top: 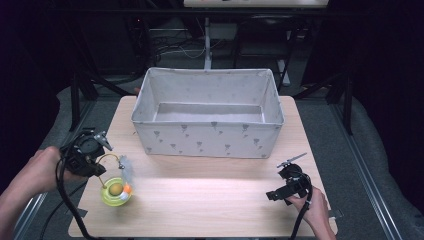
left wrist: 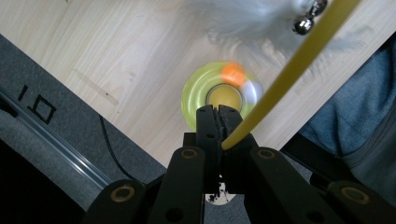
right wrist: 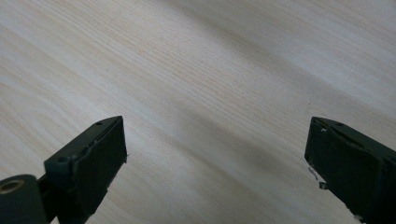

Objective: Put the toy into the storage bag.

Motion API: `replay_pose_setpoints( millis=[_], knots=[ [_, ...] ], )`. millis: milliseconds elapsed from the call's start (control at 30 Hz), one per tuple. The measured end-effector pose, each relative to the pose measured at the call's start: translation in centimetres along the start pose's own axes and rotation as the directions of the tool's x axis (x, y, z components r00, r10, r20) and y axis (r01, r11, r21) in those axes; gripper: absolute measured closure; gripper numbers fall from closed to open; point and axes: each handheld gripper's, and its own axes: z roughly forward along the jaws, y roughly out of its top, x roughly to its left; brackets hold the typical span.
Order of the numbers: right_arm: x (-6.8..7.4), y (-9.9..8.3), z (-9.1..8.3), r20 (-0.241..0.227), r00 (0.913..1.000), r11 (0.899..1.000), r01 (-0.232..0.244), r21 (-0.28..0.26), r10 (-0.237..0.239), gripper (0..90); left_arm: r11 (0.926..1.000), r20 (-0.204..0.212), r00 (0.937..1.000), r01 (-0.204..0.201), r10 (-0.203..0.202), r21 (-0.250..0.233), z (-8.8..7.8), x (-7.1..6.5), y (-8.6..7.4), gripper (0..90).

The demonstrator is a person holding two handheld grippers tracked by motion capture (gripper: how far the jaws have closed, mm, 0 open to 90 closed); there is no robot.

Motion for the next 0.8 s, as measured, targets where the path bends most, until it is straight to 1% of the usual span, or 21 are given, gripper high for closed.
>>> replay_pose_setpoints(
  millis=[200,233,300,367,700,733,800],
  knots=[
    [0.0,0.0,0.0,-0.001,1.0,1.0,0.001,0.001,-0.001,5.1,0.9999,-0.006,0.9999,-0.012,0.012,0.007,-0.8,0.2,0.5,87.7],
    [0.0,0.0,0.0,-0.003,1.0,1.0,-0.005,0.006,0.005,5.0,0.9999,-0.005,0.9999,-0.012,0.012,0.008,-0.9,0.2,0.6,87.7],
    [0.0,0.0,0.0,0.0,1.0,1.0,-0.007,-0.002,0.007,4.7,0.9999,-0.014,0.9998,-0.015,0.015,0.006,-1.2,0.3,0.8,87.7],
    [-0.1,0.0,0.0,-0.001,1.0,1.0,-0.008,-0.003,0.008,4.7,0.9997,-0.009,0.9997,-0.021,0.021,0.011,-1.5,0.4,0.9,87.8],
    [-0.1,0.0,0.0,-0.002,0.9999,1.0,-0.012,0.001,0.012,3.9,0.9992,-0.02,0.9992,-0.036,0.036,0.018,-2.8,0.8,1.8,87.7],
    [0.0,-0.1,0.1,-0.017,0.9995,1.0,-0.027,-0.014,0.027,3.6,0.9992,-0.02,0.9992,-0.036,0.036,0.016,-3.0,0.9,1.9,87.8],
    [0.0,-0.1,0.0,-0.011,0.9997,1.0,-0.022,-0.008,0.022,3.3,0.9992,-0.023,0.9991,-0.035,0.036,0.019,-3.3,1.0,2.0,87.7]
  ],
)
